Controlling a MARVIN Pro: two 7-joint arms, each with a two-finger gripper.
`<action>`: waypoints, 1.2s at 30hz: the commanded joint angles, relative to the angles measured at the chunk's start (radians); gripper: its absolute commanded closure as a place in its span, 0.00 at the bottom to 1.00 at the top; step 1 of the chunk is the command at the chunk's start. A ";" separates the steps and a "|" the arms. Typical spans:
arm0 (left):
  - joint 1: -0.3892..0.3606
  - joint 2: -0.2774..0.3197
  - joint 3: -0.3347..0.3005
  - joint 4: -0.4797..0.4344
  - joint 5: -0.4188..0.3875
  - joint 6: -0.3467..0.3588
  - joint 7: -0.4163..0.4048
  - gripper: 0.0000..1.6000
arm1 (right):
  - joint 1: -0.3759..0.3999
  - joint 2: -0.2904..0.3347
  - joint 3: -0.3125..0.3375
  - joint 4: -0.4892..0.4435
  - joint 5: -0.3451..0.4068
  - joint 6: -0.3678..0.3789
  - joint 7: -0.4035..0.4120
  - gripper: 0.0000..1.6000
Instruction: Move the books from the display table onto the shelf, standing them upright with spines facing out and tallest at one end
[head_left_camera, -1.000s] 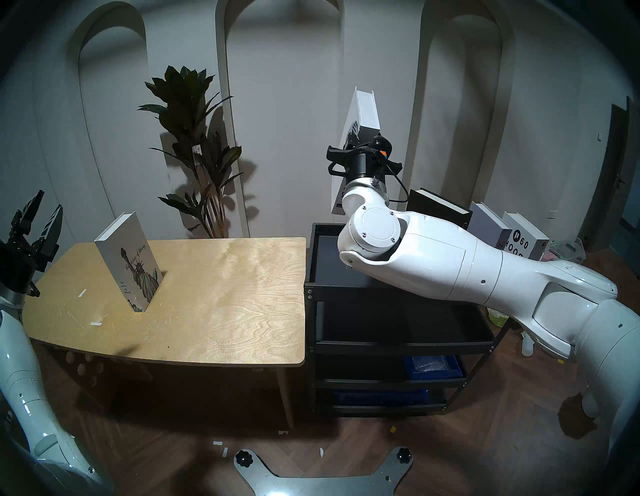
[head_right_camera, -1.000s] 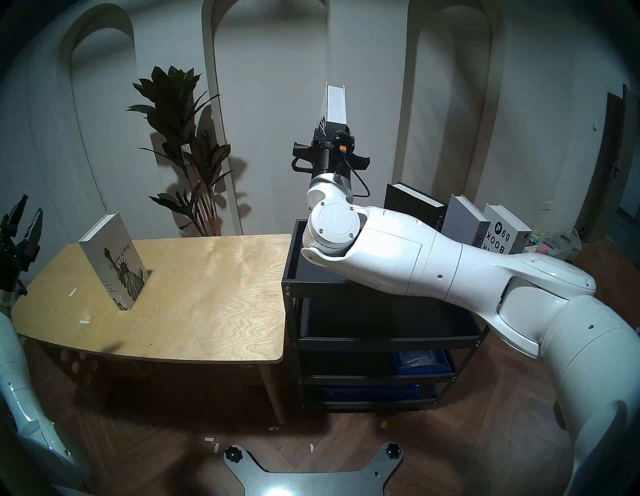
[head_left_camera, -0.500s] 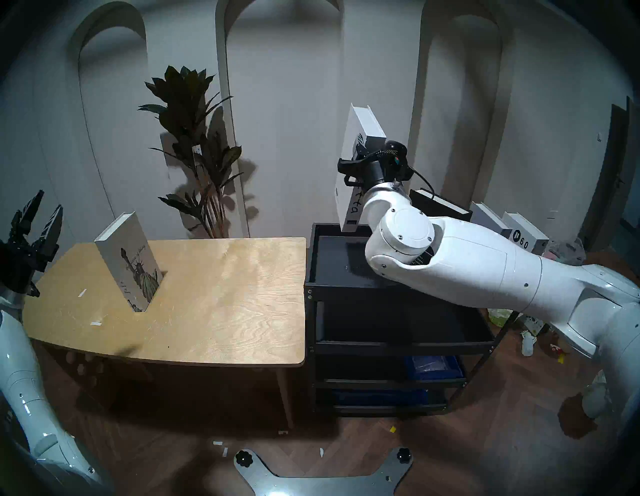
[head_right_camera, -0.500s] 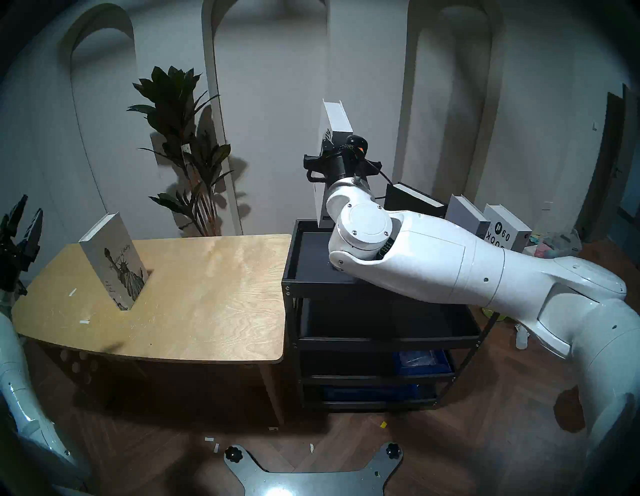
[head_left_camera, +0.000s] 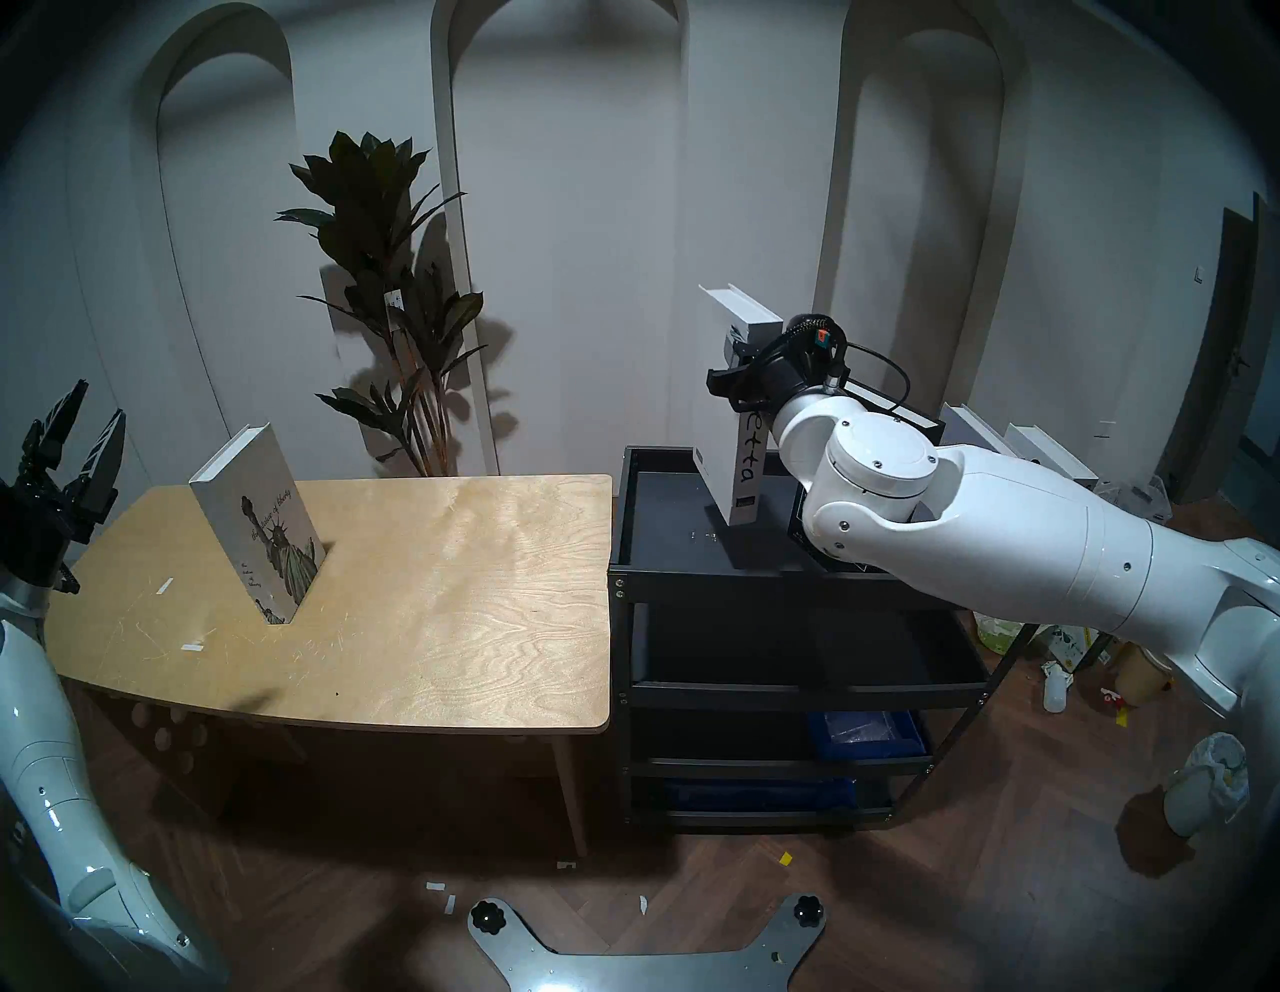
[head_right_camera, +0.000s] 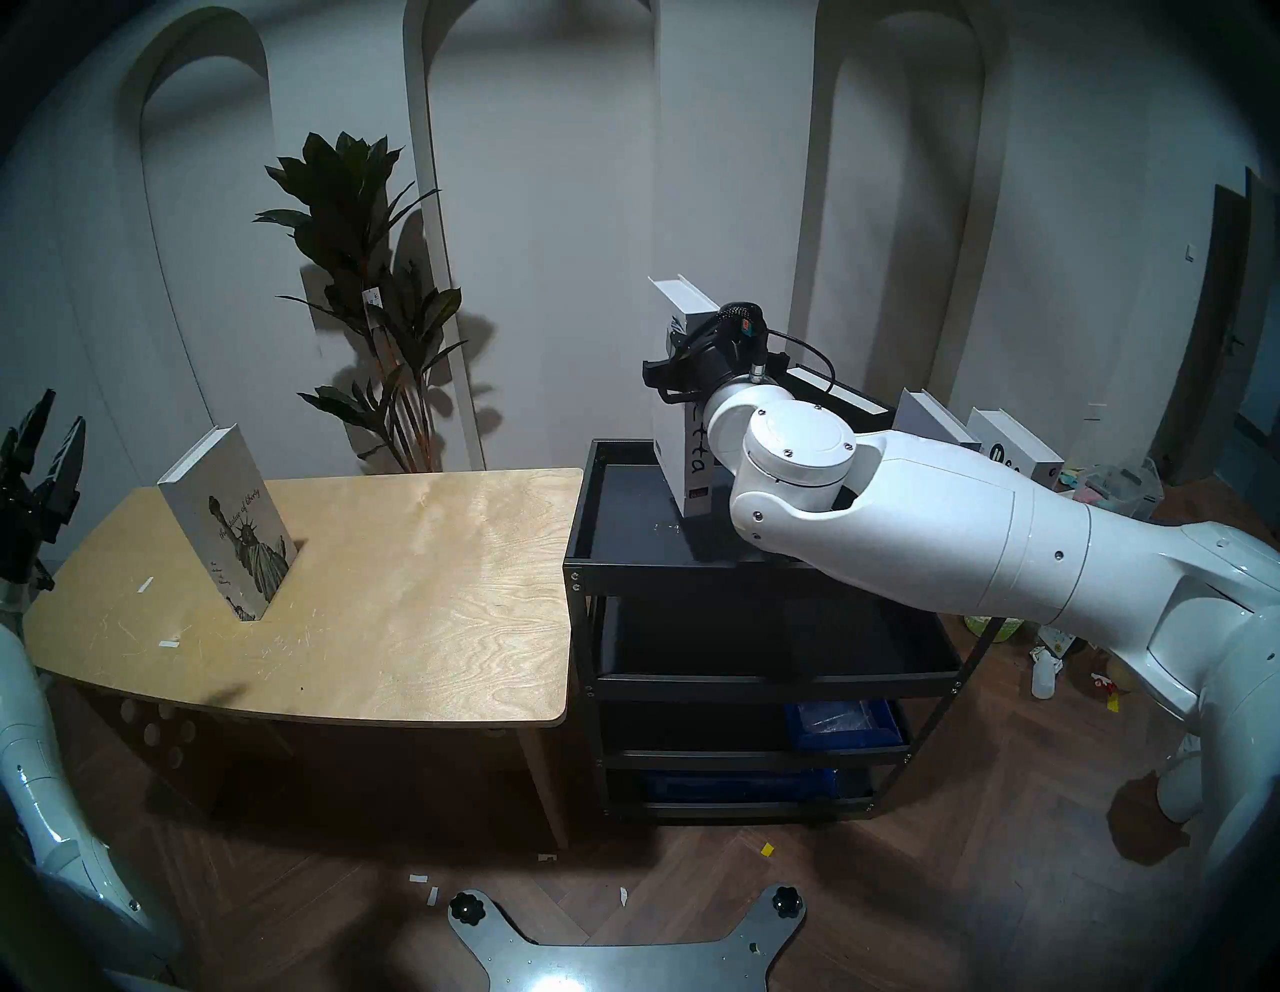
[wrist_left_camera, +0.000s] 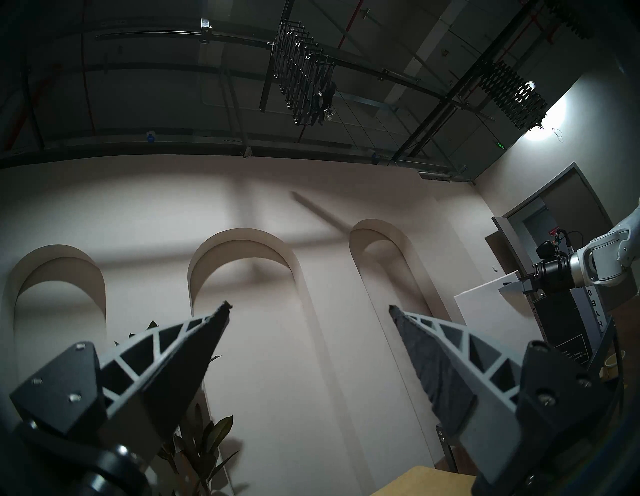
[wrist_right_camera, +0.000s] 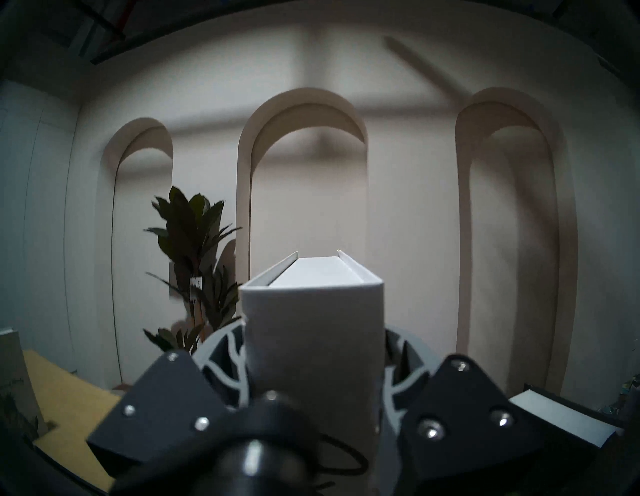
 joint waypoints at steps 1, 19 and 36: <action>-0.007 0.014 0.003 -0.012 0.001 0.001 -0.002 0.00 | 0.044 0.078 0.038 -0.025 0.123 0.023 0.103 1.00; -0.007 0.015 0.004 -0.014 0.002 0.003 -0.001 0.00 | 0.029 0.121 0.070 -0.009 0.182 -0.058 0.351 1.00; -0.006 0.015 0.004 -0.014 0.002 0.003 -0.001 0.00 | -0.001 0.103 0.012 -0.087 -0.106 -0.141 0.032 1.00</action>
